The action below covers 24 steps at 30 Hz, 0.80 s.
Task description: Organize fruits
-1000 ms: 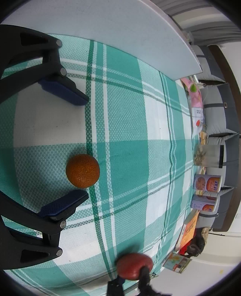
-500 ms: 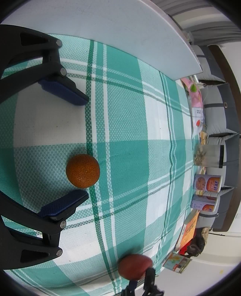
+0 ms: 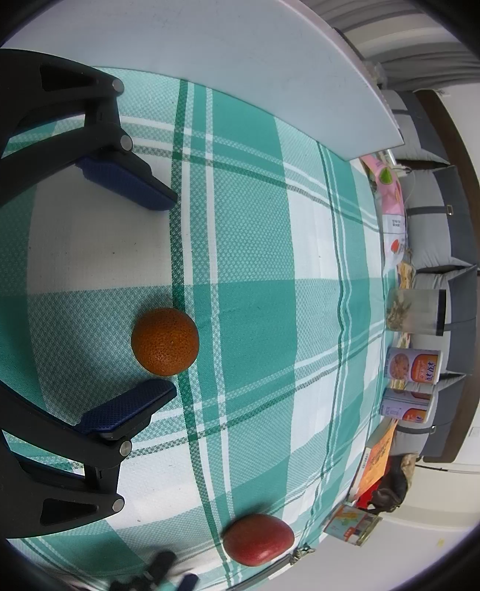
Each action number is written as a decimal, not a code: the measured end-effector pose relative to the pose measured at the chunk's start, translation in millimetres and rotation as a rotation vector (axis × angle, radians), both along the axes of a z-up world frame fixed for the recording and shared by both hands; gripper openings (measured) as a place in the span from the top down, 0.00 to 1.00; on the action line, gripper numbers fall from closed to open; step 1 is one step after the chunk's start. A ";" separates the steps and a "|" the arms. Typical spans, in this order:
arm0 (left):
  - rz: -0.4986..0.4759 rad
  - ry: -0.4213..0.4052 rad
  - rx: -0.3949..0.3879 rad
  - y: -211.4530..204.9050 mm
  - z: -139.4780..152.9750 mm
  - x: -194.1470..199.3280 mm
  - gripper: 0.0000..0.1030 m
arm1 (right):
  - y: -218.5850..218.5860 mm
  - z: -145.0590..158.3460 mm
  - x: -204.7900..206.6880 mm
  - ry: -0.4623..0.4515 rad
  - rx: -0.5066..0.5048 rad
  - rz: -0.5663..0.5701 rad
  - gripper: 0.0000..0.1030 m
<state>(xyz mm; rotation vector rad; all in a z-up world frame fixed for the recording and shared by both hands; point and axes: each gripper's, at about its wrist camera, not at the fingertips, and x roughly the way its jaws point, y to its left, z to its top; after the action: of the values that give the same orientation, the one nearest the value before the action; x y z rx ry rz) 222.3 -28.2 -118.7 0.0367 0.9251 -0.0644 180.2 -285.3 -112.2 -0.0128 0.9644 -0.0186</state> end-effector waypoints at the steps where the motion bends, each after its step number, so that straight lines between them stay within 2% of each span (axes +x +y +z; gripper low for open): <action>1: 0.000 0.000 0.000 0.0 0.0 0.0 0.08 | 1.5 -5.0 -1.8 0.003 -0.012 -0.007 0.09; 4: 0.000 0.000 0.000 0.0 0.0 0.0 0.08 | 2.2 -8.8 -2.2 -0.025 -0.048 -0.055 0.00; 8: 0.000 0.000 0.001 0.0 0.0 0.0 0.08 | -4.7 -10.2 -2.7 -0.017 -0.012 -0.061 0.00; 24: 0.000 0.000 0.000 0.1 0.0 0.0 0.08 | -2.2 -11.1 -2.1 -0.020 -0.018 -0.061 0.00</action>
<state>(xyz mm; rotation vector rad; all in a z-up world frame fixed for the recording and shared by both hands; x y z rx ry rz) 222.3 -28.1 -118.6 0.0363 0.9250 -0.0646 178.0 -287.5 -123.3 -0.0002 0.9446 -0.0833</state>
